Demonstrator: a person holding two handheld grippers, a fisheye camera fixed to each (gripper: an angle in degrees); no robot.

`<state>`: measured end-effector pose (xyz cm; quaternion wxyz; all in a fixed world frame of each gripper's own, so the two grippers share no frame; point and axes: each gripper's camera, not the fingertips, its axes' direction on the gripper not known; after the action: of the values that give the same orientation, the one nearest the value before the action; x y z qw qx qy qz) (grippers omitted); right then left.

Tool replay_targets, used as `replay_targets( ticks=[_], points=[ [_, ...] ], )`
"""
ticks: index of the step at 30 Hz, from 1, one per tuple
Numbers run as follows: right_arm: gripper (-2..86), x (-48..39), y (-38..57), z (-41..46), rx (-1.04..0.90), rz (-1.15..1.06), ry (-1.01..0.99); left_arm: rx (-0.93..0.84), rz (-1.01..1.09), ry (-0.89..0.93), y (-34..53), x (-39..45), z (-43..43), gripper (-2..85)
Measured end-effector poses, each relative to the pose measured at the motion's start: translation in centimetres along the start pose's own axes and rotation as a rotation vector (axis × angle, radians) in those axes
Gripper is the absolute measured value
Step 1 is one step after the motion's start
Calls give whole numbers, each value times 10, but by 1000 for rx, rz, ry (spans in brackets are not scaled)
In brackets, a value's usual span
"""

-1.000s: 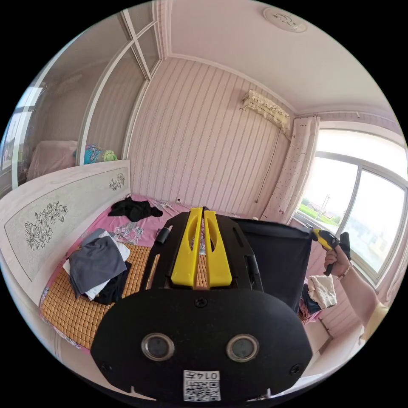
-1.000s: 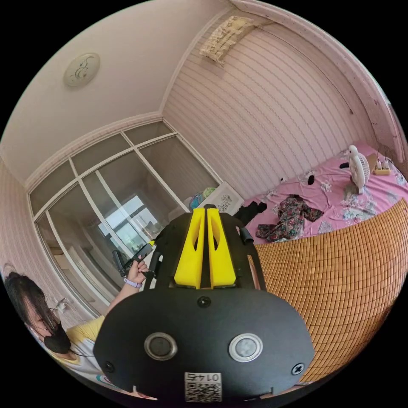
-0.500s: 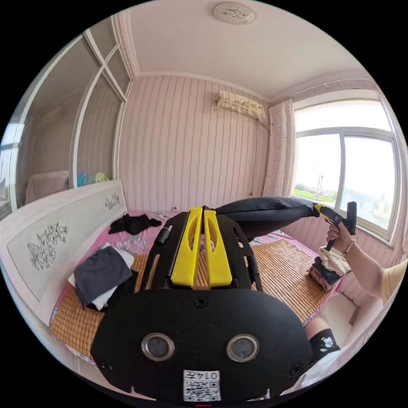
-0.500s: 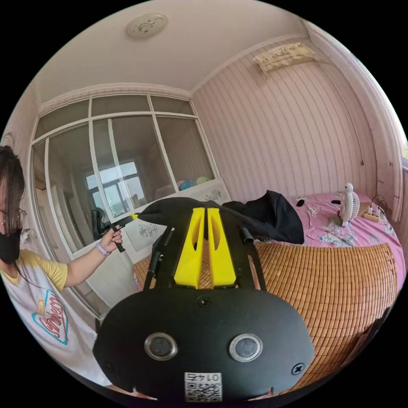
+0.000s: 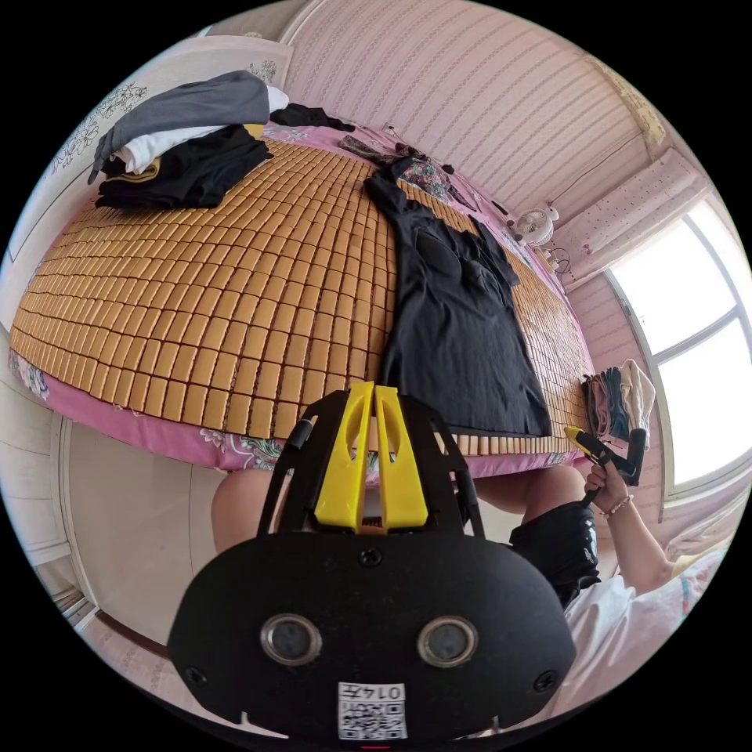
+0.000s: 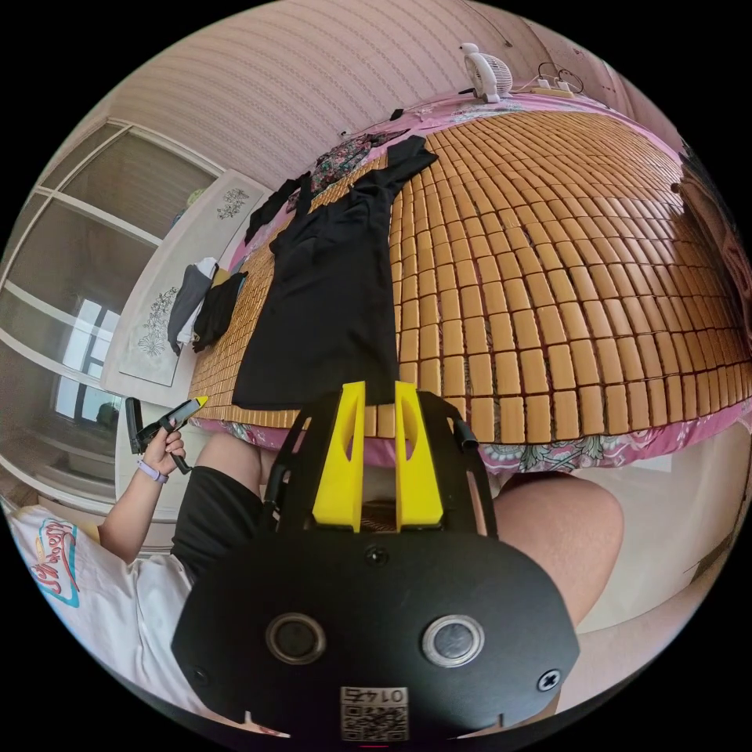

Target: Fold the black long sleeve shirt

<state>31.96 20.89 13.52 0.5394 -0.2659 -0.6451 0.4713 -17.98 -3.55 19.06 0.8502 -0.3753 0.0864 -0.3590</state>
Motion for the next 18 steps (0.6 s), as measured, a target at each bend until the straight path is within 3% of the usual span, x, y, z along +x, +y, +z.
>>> replay_targets(
  ticks=[8, 14, 18],
  points=[
    [63, -26, -44, 43, 11, -48, 183, -99, 89, -33, -23, 4, 67, 40],
    [24, -28, -67, 70, -42, -46, 288, -192, 209, -225, -23, 6, 121, 37],
    [12, -25, -76, 70, -78, -56, 248, -206, 215, -222, -17, -6, 122, 13]
  ],
)
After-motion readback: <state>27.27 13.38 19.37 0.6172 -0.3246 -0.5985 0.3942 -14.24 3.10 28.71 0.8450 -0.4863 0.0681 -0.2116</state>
